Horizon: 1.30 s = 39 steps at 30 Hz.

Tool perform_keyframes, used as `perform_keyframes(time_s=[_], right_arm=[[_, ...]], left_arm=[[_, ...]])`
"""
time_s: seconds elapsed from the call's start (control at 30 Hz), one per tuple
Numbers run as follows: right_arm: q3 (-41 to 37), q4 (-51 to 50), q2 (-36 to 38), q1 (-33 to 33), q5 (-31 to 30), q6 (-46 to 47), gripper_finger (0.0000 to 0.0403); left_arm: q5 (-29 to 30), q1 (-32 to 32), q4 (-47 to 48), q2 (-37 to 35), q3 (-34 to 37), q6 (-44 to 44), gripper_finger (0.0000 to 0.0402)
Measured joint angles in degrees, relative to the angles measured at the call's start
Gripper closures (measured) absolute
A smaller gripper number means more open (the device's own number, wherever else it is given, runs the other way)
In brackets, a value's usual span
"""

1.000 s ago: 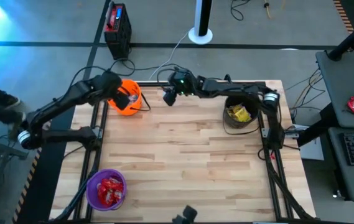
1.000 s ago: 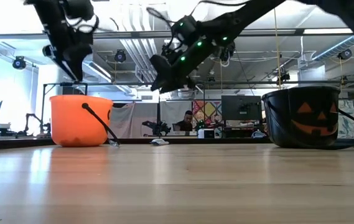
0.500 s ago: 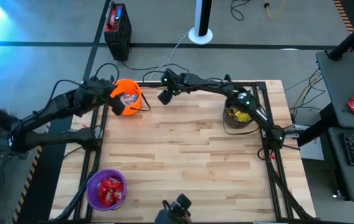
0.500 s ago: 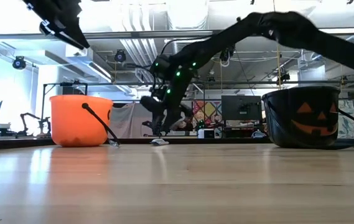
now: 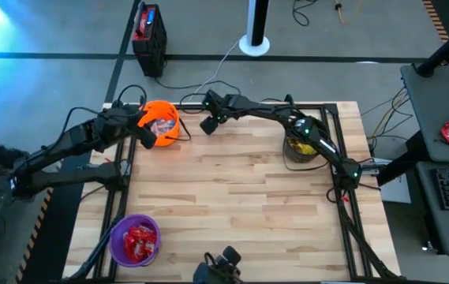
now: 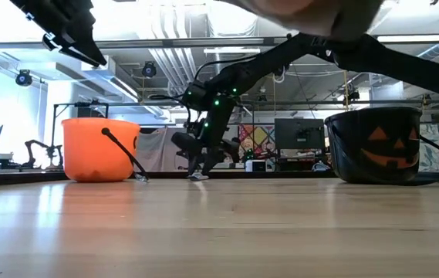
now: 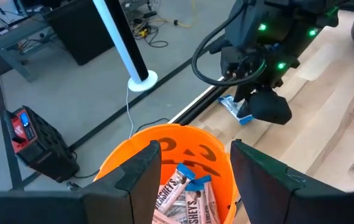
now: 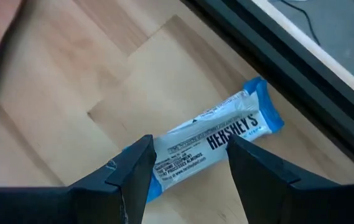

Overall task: Sort candy by brand, put in halloween buckets
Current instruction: Put the white chocolate bar into the orange bucket

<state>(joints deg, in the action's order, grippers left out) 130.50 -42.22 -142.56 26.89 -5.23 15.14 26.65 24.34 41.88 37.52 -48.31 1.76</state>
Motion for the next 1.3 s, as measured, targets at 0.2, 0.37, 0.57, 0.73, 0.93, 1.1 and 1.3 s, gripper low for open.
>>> perform_keyframes(time_s=[0.2, 0.37, 0.57, 0.73, 0.93, 1.1, 1.3], right_arm=[[0.0, -4.0, 0.0, 0.0, 9.5, -8.7, 0.0207], [0.4, -19.0, 1.3, -1.9, 13.1, -22.3, 0.0208], [0.1, -25.3, 3.7, -4.2, 10.8, -22.0, 0.0218], [0.2, -24.8, 7.7, -4.8, 9.9, -9.1, 0.0219], [-0.5, -25.6, 7.9, -6.6, 0.1, 3.8, 0.0201], [-3.1, -24.2, 5.7, -8.0, -1.2, 8.5, 0.0186], [-7.9, -19.6, 5.6, -7.8, -0.6, 10.5, 0.0183]], left_arm=[[-0.1, 0.0, -0.5, 0.2, 0.0, 0.0, 0.0225], [-0.2, 0.0, -0.6, 0.3, 0.0, 0.0, 0.0225], [-0.2, -0.1, -0.9, 0.5, 0.0, 0.6, 0.0225], [-0.2, -1.3, -0.9, 0.8, 0.2, 0.9, 0.0225], [-0.2, -3.3, -1.4, 0.7, 0.2, 0.9, 0.0225], [-0.2, -4.7, -1.3, 0.2, 0.2, 0.4, 0.0226], [-0.2, -6.7, -1.4, 0.0, 0.6, 0.3, 0.0226]])
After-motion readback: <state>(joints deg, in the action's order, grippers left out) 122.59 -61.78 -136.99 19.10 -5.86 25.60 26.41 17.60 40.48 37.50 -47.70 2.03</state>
